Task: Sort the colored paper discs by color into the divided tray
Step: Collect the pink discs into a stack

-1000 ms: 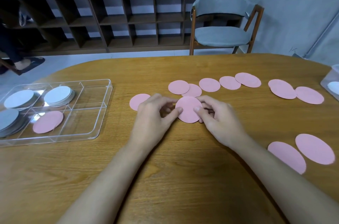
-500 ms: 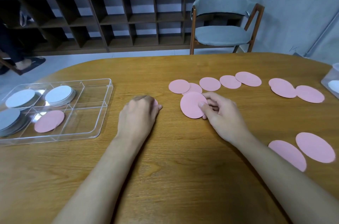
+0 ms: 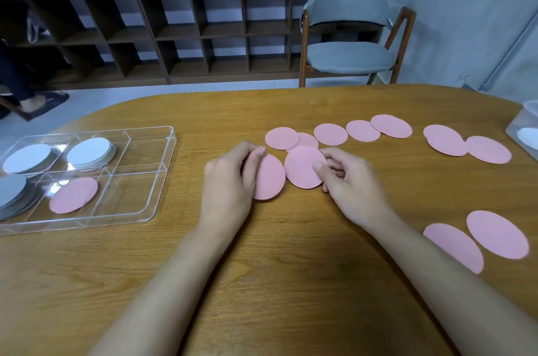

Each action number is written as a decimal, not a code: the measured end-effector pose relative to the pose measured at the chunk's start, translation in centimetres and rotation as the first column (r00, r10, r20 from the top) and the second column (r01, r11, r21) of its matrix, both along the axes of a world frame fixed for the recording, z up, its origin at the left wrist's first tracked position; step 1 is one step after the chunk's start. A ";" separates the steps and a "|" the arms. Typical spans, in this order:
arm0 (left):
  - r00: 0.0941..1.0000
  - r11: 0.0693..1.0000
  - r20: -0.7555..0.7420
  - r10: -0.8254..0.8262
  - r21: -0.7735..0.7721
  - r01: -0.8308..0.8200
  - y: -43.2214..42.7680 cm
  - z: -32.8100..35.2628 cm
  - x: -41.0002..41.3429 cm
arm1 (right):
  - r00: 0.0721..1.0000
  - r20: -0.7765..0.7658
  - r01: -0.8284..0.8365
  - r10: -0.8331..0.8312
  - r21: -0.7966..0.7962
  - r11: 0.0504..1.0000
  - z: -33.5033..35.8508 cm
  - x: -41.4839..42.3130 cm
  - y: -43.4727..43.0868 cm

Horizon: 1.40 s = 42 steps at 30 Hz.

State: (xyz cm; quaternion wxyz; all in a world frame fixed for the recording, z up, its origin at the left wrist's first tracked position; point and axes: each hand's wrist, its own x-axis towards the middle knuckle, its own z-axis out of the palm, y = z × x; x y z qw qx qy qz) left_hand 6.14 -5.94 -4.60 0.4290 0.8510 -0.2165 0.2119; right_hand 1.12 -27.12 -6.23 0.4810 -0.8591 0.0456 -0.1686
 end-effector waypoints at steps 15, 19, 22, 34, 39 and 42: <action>0.908 0.957 -0.388 -0.159 -0.288 0.044 -1.9 -0.5 -1.4 | 0.990 -0.054 -0.126 0.128 0.037 0.991 0.5 -0.2 0.2; 0.917 0.961 -0.375 -0.136 -0.273 0.031 -2.2 -0.5 -1.4 | 0.987 -0.050 -0.151 0.151 0.007 0.989 0.7 -0.5 0.5; 0.945 0.979 -0.305 -0.122 -0.195 0.063 -2.3 -0.7 -1.3 | 0.992 -0.028 -0.127 0.125 -0.046 0.991 0.6 -0.5 0.3; 0.970 0.922 -0.240 -0.044 0.364 0.132 -4.6 -2.3 4.5 | 0.987 -0.028 0.157 -0.156 0.034 0.987 0.4 0.0 -3.5; 0.966 0.871 -0.253 -0.059 0.459 0.174 -5.8 -2.0 5.9 | 0.985 -0.035 0.170 -0.168 0.057 0.984 0.1 0.4 -3.7; 0.987 0.897 -0.146 -0.073 0.422 0.129 -5.7 -2.7 5.3 | 0.983 -0.037 0.183 -0.181 0.053 0.982 0.0 0.6 -3.7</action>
